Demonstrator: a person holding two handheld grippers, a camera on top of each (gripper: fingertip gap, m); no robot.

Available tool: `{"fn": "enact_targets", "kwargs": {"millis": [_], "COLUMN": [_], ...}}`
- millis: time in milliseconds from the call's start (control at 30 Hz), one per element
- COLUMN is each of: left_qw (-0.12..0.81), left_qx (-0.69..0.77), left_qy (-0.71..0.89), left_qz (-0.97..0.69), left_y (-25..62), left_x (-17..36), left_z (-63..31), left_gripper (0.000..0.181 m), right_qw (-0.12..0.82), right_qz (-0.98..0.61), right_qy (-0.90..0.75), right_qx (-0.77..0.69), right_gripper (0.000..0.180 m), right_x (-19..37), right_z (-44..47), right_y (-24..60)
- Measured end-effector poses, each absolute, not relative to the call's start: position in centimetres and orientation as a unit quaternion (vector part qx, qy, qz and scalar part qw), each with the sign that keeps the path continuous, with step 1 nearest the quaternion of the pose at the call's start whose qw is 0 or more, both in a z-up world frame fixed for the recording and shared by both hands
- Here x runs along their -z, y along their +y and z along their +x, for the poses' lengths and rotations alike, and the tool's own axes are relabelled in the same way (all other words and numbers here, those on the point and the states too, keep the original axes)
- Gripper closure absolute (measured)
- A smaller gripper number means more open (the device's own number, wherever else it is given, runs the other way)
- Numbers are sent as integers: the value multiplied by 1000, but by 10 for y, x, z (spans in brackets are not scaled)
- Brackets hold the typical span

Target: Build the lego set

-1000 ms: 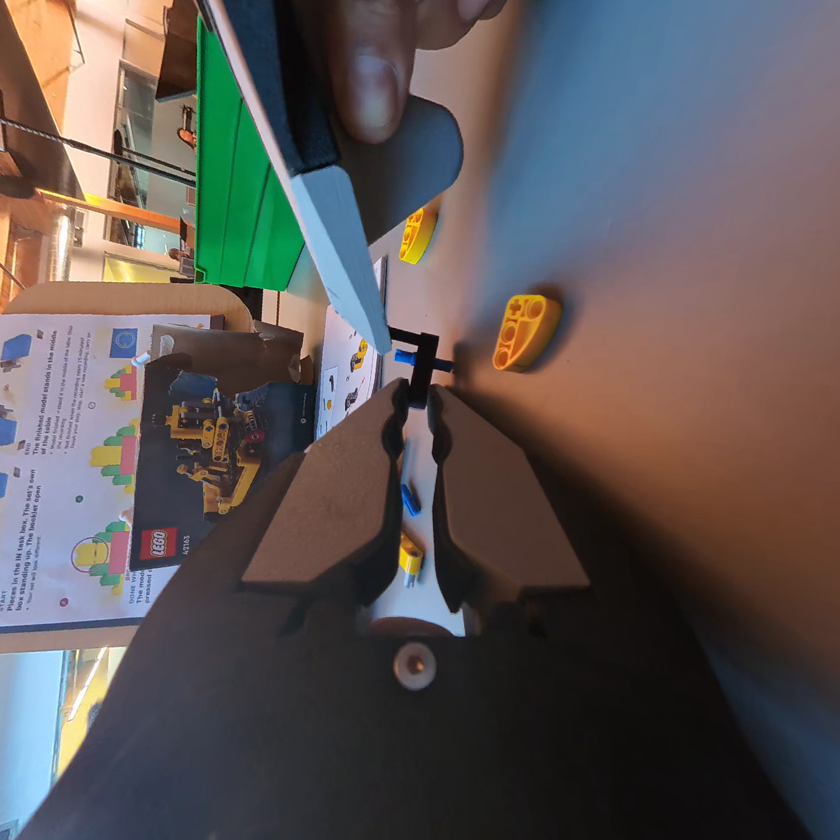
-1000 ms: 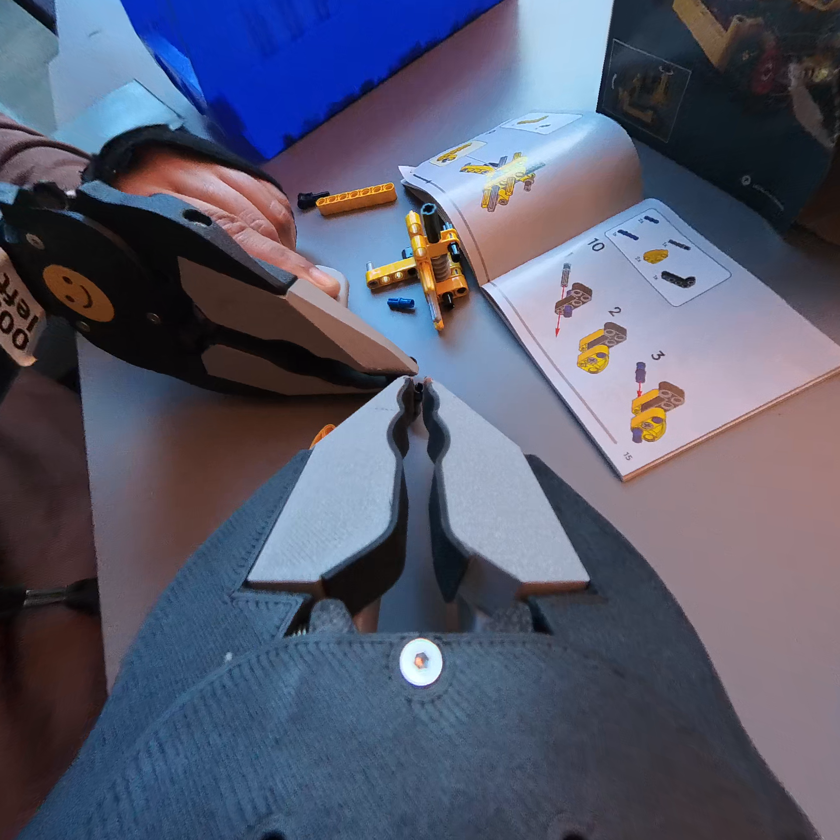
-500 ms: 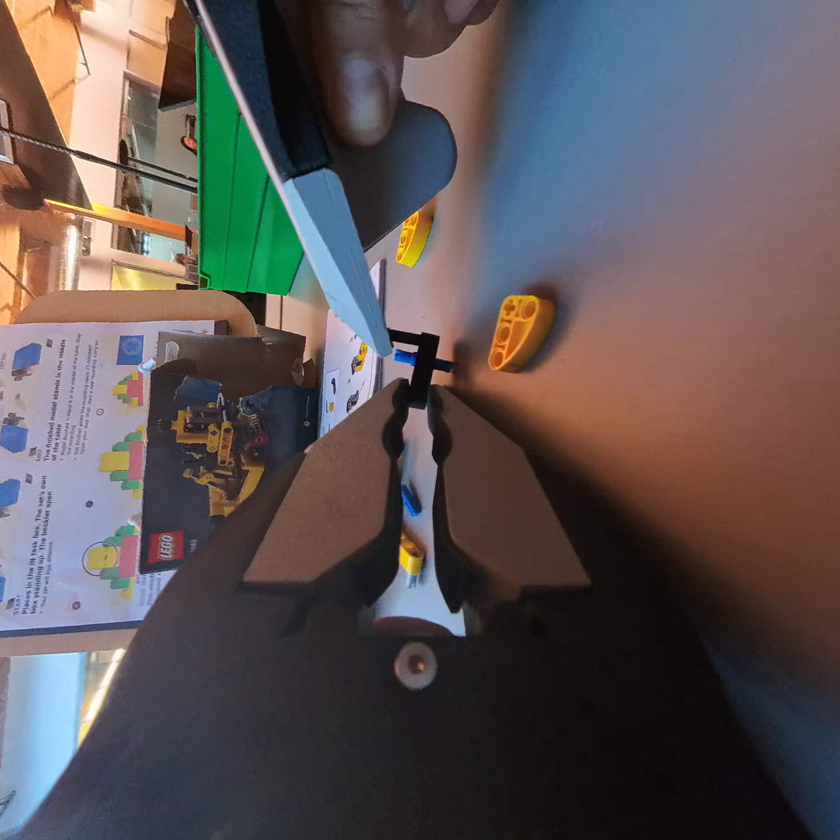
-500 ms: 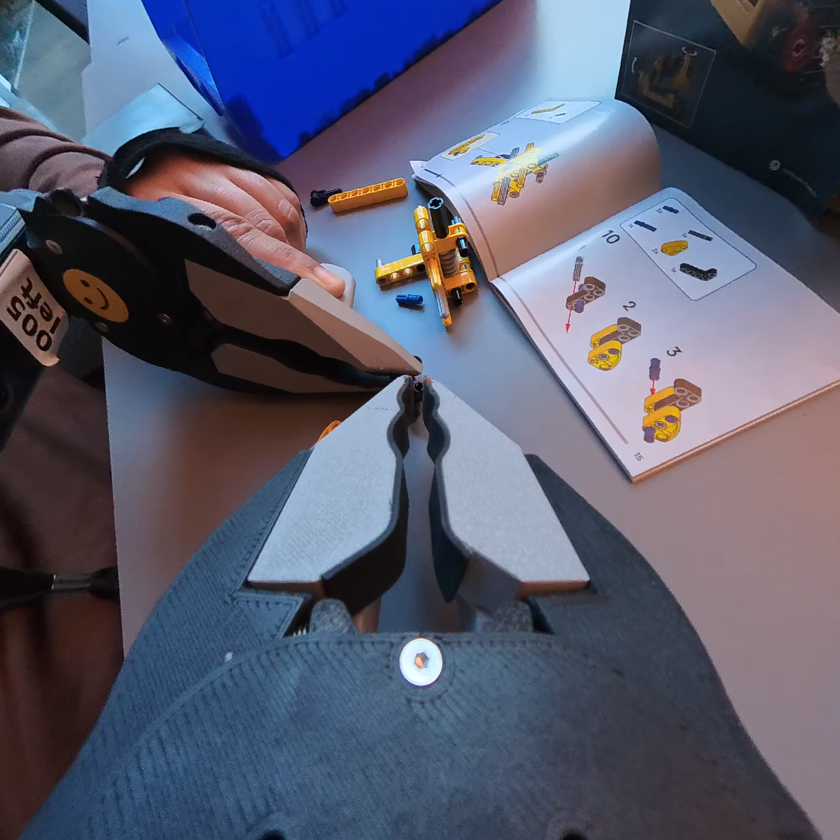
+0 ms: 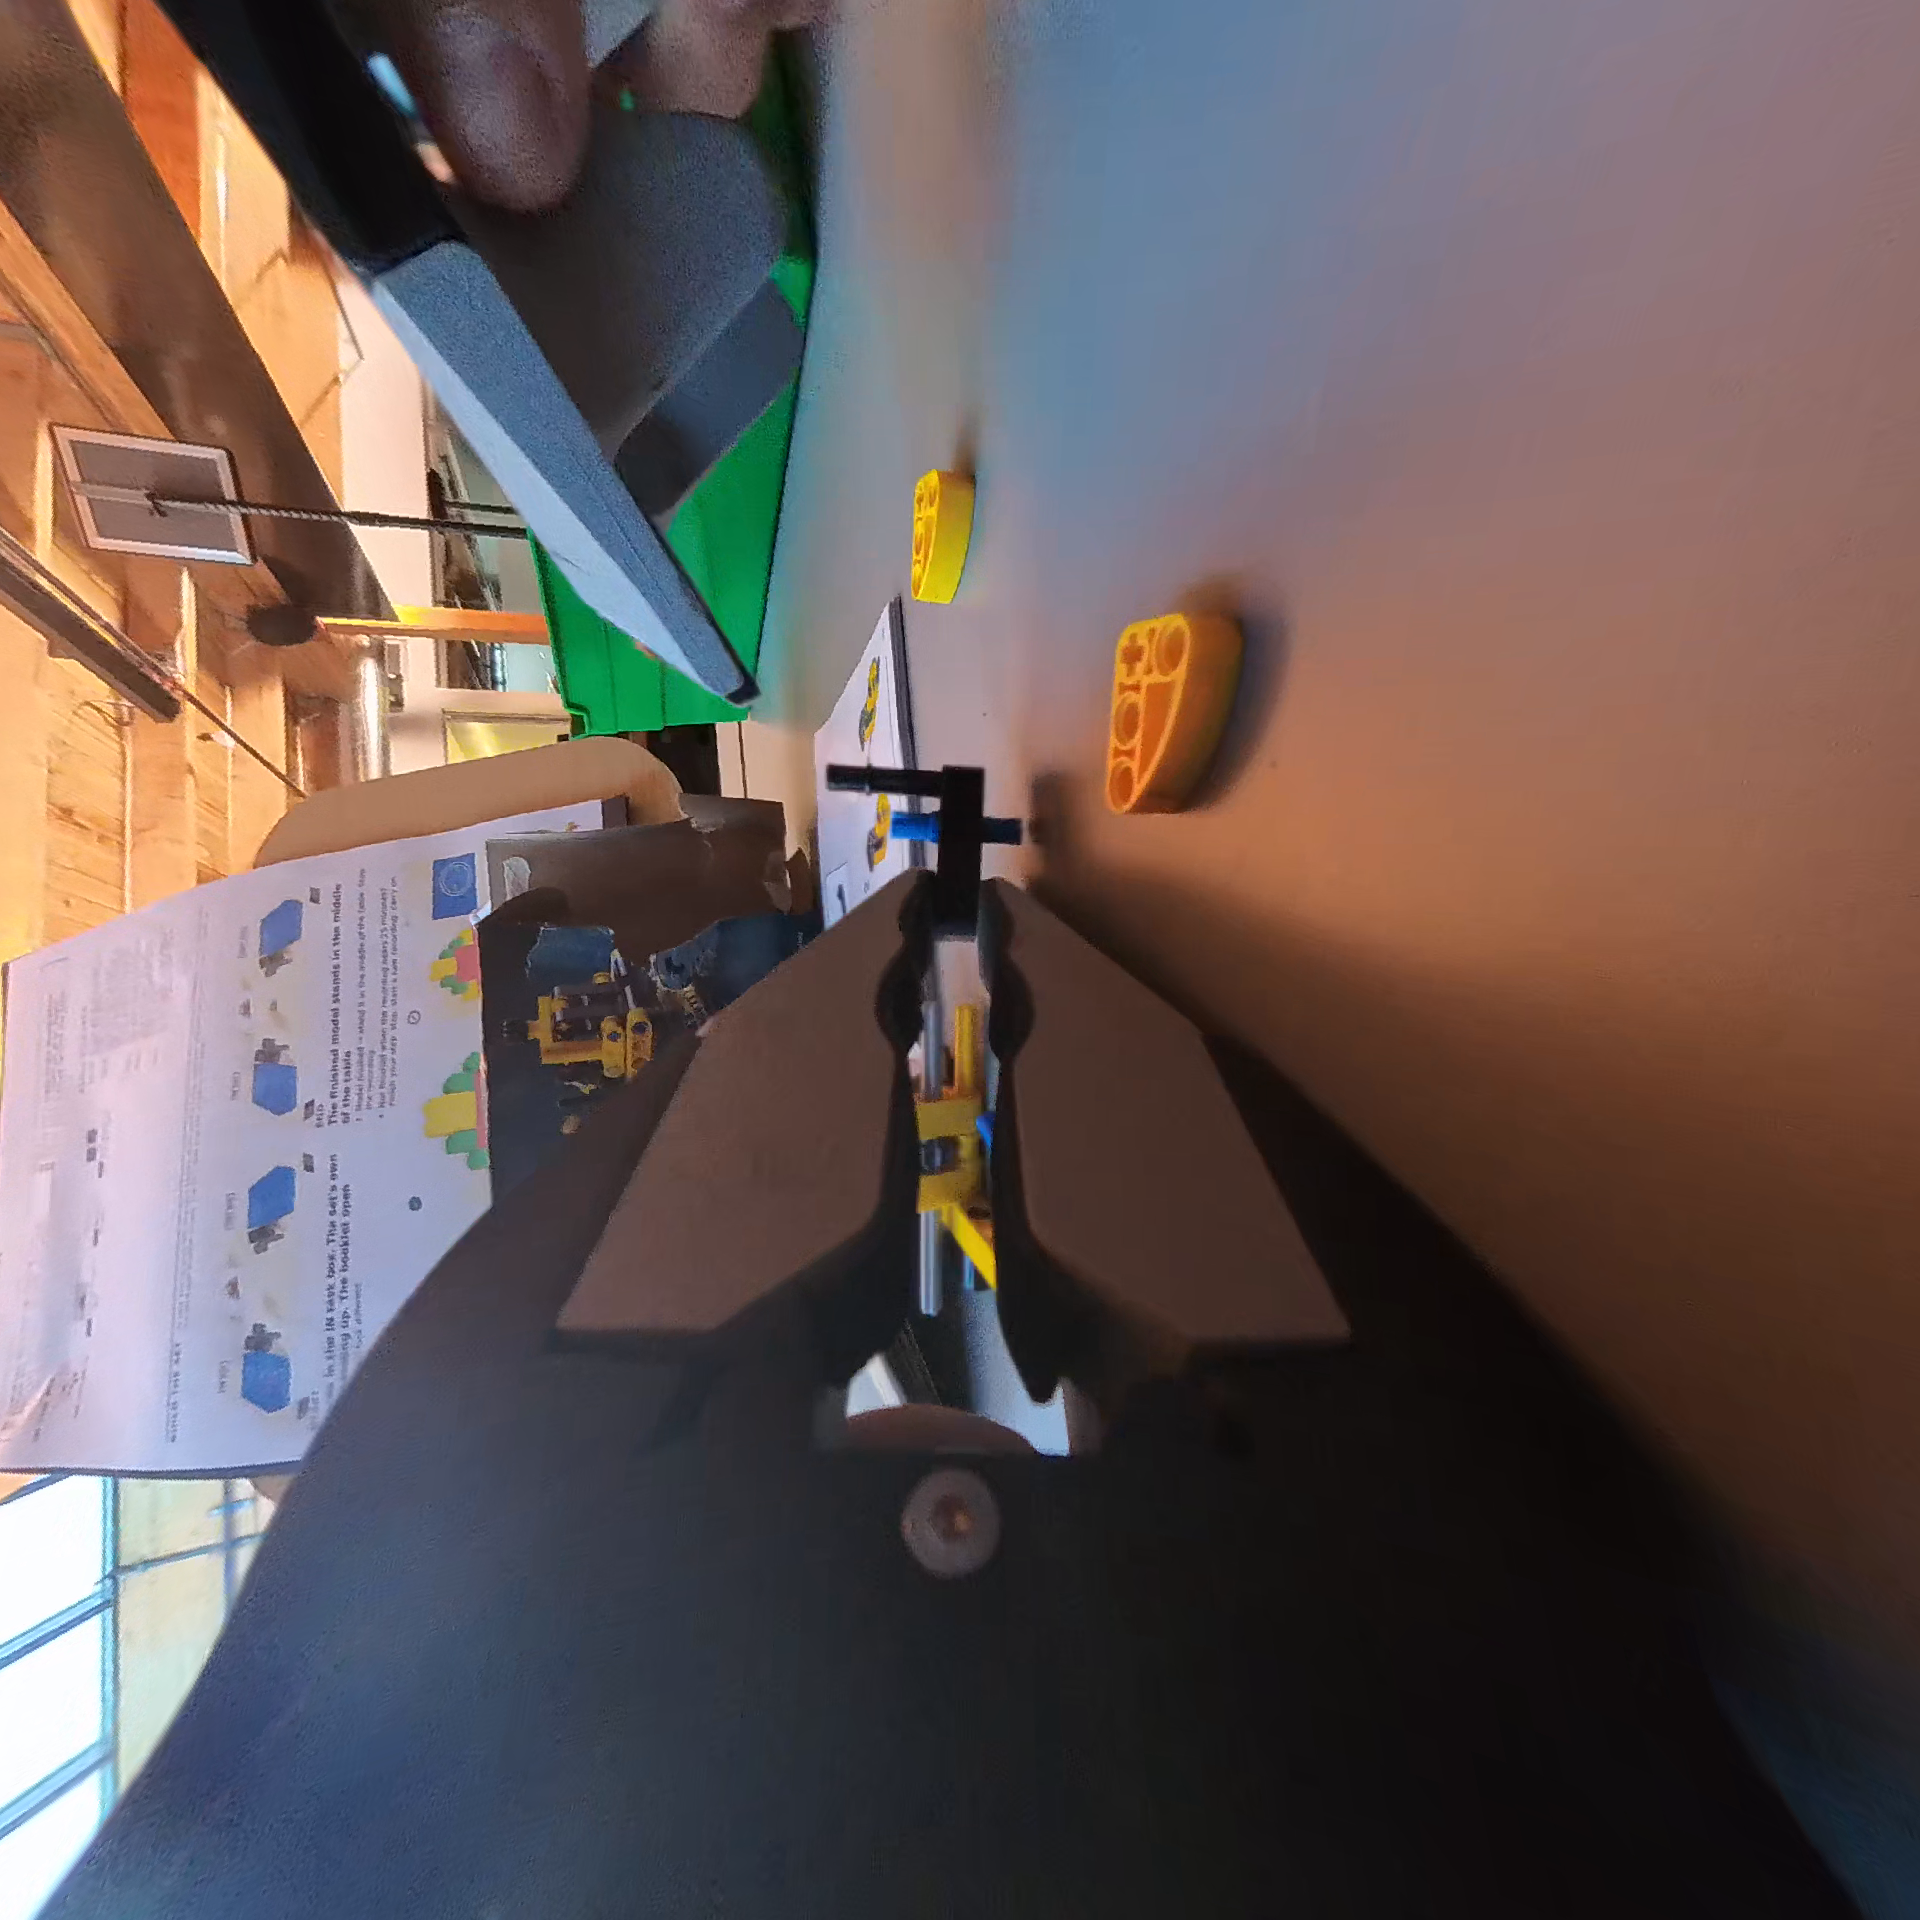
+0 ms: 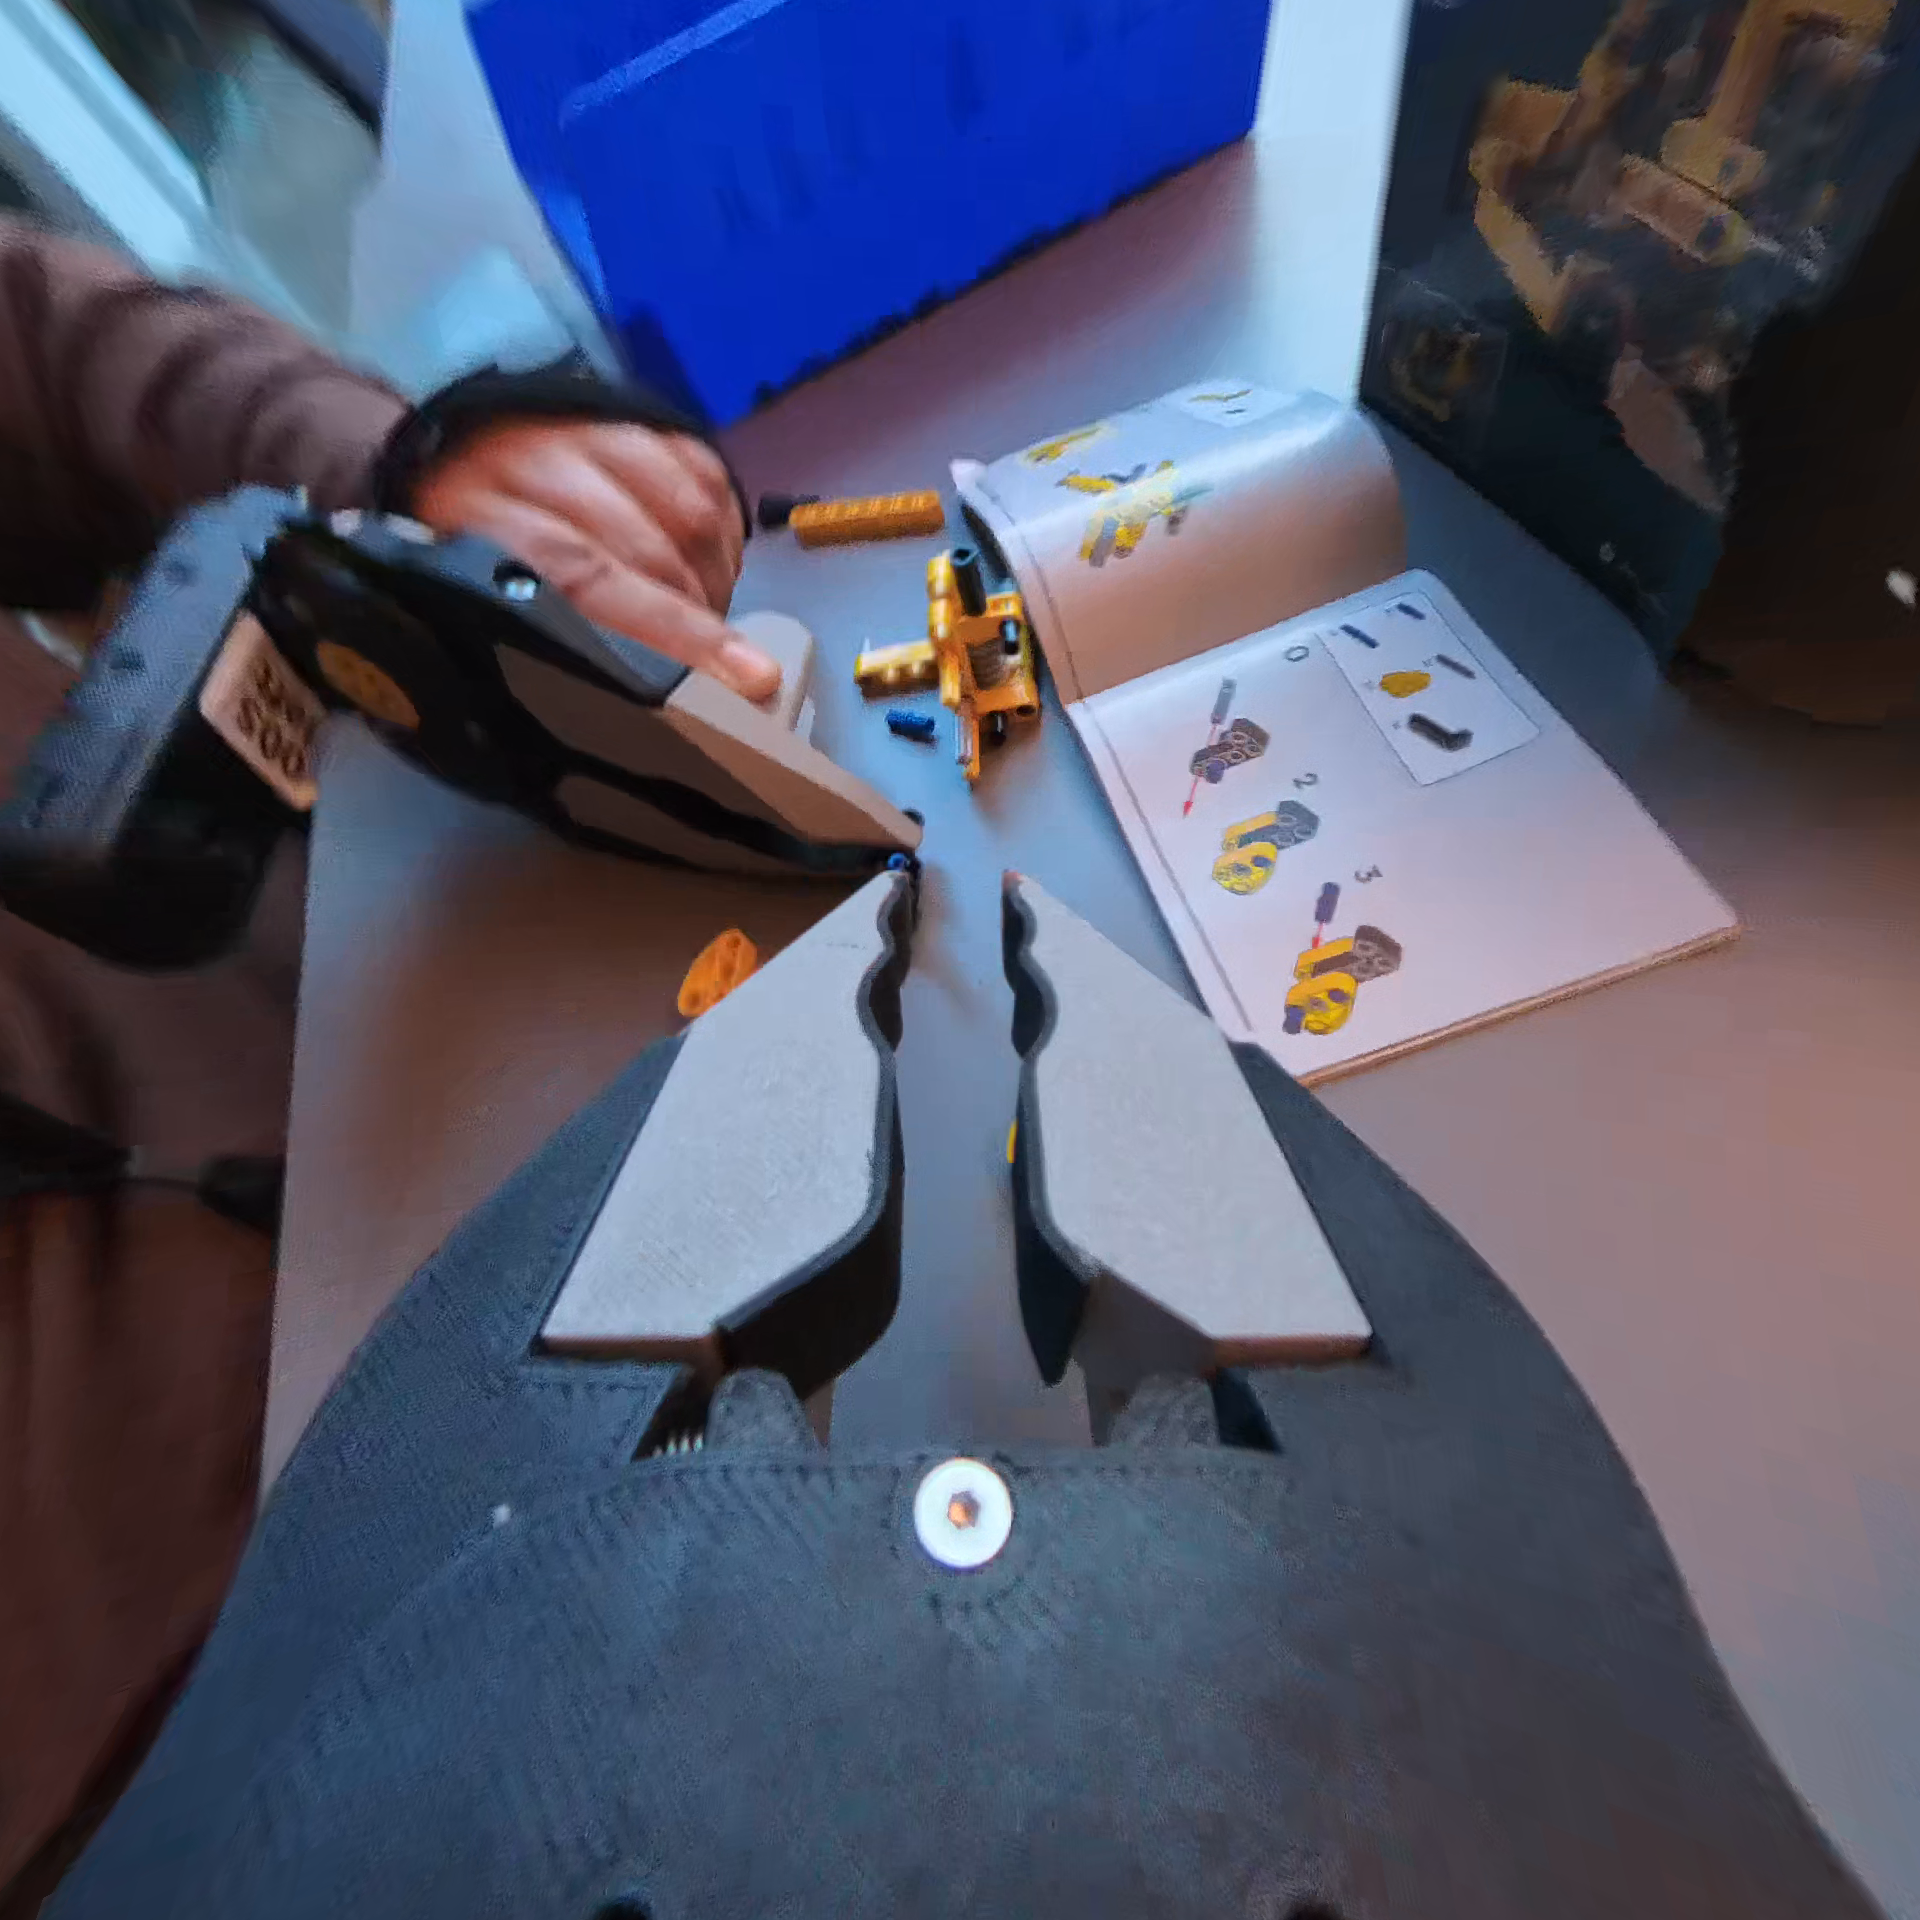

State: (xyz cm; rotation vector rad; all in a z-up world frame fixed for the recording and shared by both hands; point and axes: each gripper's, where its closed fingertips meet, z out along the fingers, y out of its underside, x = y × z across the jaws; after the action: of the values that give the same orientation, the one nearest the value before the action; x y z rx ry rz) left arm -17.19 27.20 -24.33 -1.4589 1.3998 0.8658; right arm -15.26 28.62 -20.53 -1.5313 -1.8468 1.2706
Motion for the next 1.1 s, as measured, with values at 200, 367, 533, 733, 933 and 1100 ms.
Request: {"fn": "enact_targets", "kwargs": {"millis": [200, 367, 533, 733, 933, 1100], "left_qw": [454, 452, 452, 452, 452, 452], "left_qx": [-349, -356, -351, -349, -347, -348], "left_qy": [572, 574, 579, 581, 581, 580], "left_qz": [-587, -583, -581, -580, -581, -581], "left_y": [274, 276, 276, 276, 276, 275], "left_x": [244, 244, 245, 246, 247, 247], "left_z": [-173, -177, -177, -176, -176, -176], "left_gripper": [176, 176, 177, 178, 178, 177], "right_qw": [176, 138, 129, 125, 105, 82], "right_qz": [-490, -469, -471, -461, -449, -434], "right_qy": [-799, -829, -829, -841, -857, -872], "right_qx": [-302, -271, -272, -253, -229, -212], "right_gripper": [175, 174, 171, 178, 178, 179], "right_x": [217, 224, 221, 224, 225, 227], "right_z": [-159, -165, -168, -168, -167, -166], "right_y": [279, 273, 272, 272, 272, 272]}}
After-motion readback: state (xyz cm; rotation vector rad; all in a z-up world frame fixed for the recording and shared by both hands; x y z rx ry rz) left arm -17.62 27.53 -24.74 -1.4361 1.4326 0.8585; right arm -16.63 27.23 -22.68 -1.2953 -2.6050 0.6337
